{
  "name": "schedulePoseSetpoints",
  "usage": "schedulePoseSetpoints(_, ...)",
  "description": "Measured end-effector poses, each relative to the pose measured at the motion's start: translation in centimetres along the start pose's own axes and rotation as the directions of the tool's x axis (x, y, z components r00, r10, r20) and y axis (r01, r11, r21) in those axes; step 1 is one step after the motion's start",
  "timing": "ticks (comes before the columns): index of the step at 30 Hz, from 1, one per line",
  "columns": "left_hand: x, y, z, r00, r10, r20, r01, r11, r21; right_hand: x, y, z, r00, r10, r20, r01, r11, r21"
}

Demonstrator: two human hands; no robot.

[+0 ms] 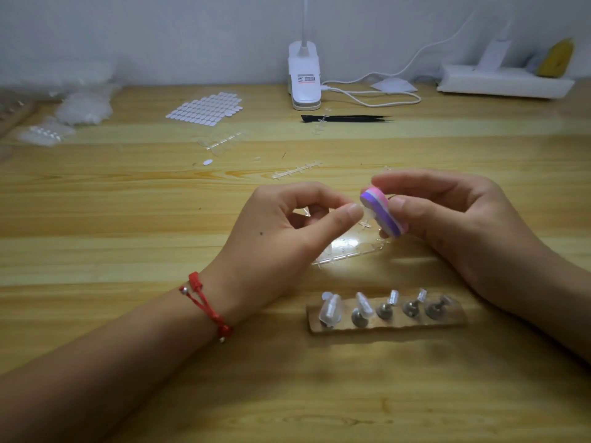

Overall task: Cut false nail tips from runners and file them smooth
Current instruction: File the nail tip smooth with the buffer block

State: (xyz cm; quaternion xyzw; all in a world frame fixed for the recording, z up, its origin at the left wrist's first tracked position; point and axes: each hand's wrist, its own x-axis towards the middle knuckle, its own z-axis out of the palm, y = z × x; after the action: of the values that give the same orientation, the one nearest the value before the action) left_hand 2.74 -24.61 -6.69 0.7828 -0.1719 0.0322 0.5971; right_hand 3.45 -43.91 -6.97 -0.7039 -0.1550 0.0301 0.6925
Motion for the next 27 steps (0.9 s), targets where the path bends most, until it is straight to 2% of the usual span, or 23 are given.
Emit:
schedulePoseSetpoints(3,-0.05,-0.13,-0.04,1.0,0.013,-0.016,-0.013,1.0,0.012,-0.03,-0.05,-0.05,0.999,0.013,0.03,-0.012,0.999,-0.04)
schedulePoseSetpoints(7,0.21,-0.38,-0.3,0.993,0.012,-0.118,-0.014,1.0,-0.02,0.14,0.11,-0.14,1.0,0.013,0.023,-0.013,1.0,-0.014)
schedulePoseSetpoints(10,0.14,-0.24,-0.3,1.0,0.019,-0.006,-0.019,1.0,-0.003,0.19,0.1,-0.01,1.0,-0.008,-0.015,0.009,0.999,0.052)
schedulePoseSetpoints(12,0.02,-0.17,-0.18,0.999,0.021,0.029,-0.021,1.0,0.01,0.05,0.02,0.24,1.0,-0.016,0.02,0.015,1.0,0.006)
schedulePoseSetpoints(14,0.1,-0.21,-0.3,0.999,0.026,-0.042,-0.026,1.0,0.009,0.0,0.06,0.3,0.999,-0.016,0.036,0.017,0.999,-0.033)
schedulePoseSetpoints(17,0.34,-0.22,-0.48,0.985,0.014,-0.172,-0.024,0.998,-0.056,0.23,0.13,0.18,1.0,-0.018,0.025,0.016,0.998,0.057)
schedulePoseSetpoints(20,0.22,-0.1,-0.16,0.995,0.024,-0.101,-0.028,0.999,-0.033,0.35,0.24,0.15,1.0,-0.022,0.017,0.019,0.99,0.137)
schedulePoseSetpoints(22,0.08,-0.1,0.07,0.998,0.025,-0.064,-0.026,0.999,-0.021,0.29,0.27,0.18,0.999,-0.029,0.046,0.024,0.996,0.086)
schedulePoseSetpoints(27,0.15,-0.23,-0.1,0.995,0.023,-0.095,-0.025,0.999,-0.02,0.05,-0.05,0.3,0.996,0.003,0.091,-0.006,0.999,0.033)
